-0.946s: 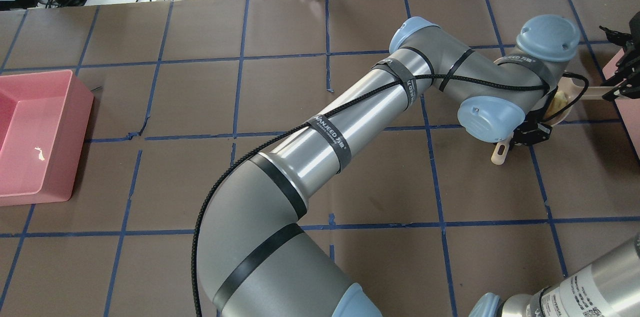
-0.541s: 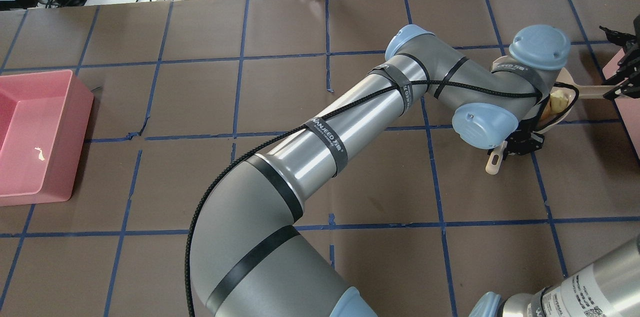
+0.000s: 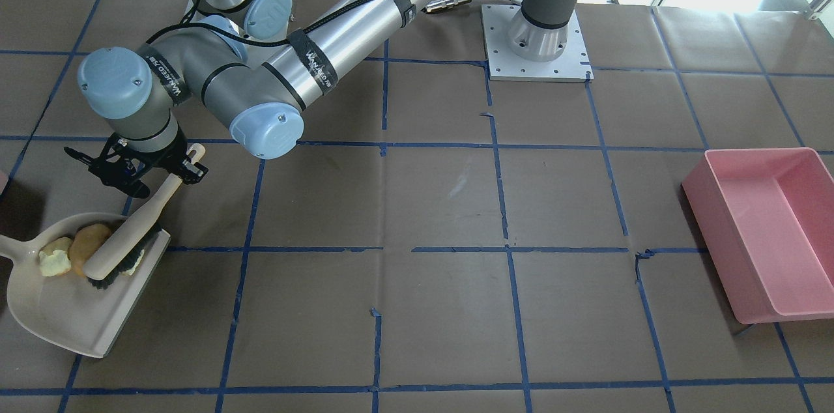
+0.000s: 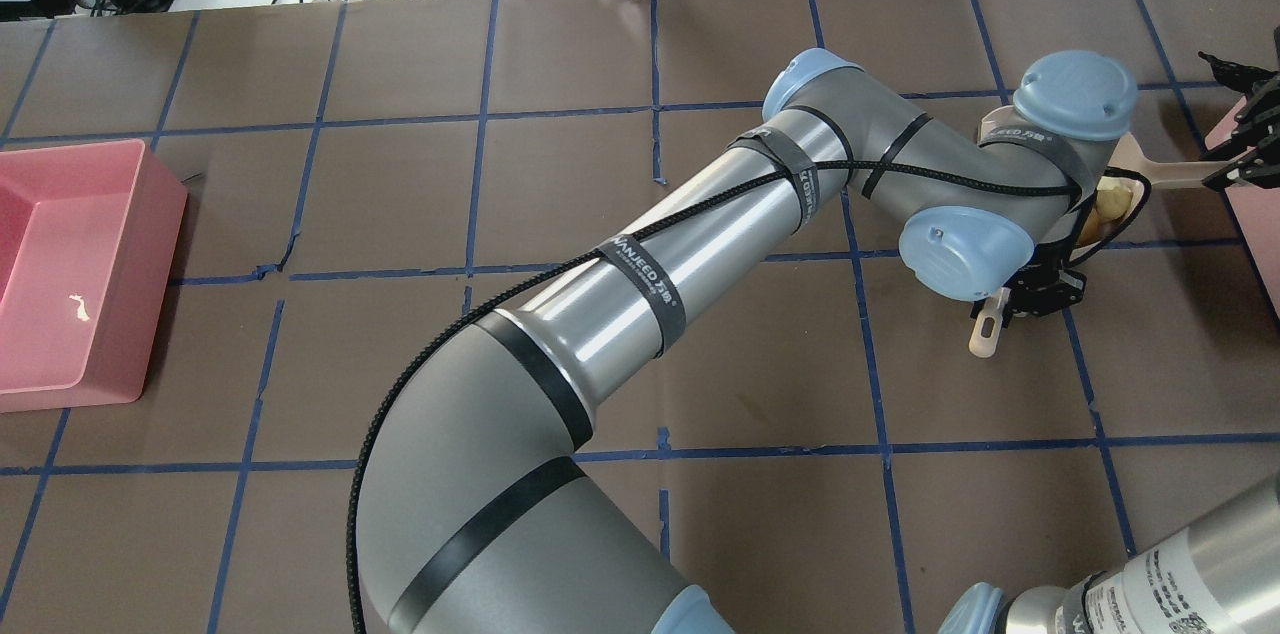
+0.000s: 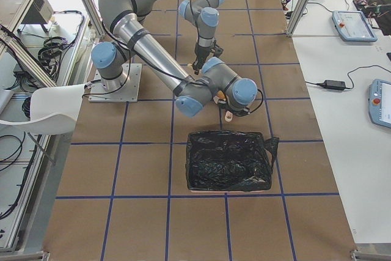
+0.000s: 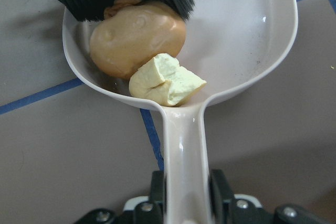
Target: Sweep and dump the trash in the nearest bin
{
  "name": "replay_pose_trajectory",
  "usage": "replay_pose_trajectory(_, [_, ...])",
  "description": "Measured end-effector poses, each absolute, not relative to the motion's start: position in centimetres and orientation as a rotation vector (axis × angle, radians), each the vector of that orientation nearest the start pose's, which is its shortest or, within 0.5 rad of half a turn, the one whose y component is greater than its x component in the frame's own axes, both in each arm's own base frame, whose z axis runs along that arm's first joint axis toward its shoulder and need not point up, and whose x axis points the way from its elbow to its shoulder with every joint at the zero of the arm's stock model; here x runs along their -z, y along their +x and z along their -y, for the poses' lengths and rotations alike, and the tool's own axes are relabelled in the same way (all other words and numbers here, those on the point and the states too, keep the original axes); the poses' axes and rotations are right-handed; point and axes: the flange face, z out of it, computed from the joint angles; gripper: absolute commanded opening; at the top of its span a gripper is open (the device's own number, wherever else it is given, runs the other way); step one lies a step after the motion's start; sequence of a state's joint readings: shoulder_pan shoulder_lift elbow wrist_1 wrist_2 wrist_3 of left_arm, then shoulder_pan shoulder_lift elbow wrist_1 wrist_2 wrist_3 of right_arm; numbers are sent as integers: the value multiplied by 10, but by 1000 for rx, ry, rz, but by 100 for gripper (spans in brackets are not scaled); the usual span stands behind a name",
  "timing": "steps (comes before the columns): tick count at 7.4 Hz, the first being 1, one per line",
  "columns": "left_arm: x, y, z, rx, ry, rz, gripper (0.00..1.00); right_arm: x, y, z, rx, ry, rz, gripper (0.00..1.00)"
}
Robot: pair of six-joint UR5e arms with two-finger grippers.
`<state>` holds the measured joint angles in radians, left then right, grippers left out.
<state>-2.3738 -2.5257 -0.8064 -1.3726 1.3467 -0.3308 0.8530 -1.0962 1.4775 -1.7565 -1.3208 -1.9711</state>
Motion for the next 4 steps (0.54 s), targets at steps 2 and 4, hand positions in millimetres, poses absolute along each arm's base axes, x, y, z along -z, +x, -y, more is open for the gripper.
replay_pose_trajectory(2, [-245,-701,471,-185,753,-3246,12,-282,-300,584,300,-1658,-2355,2])
replay_pose_trajectory(4, [-253,-692,479,-179,743,-3251,9,-284,-305,581,315,-1645,-2363,2])
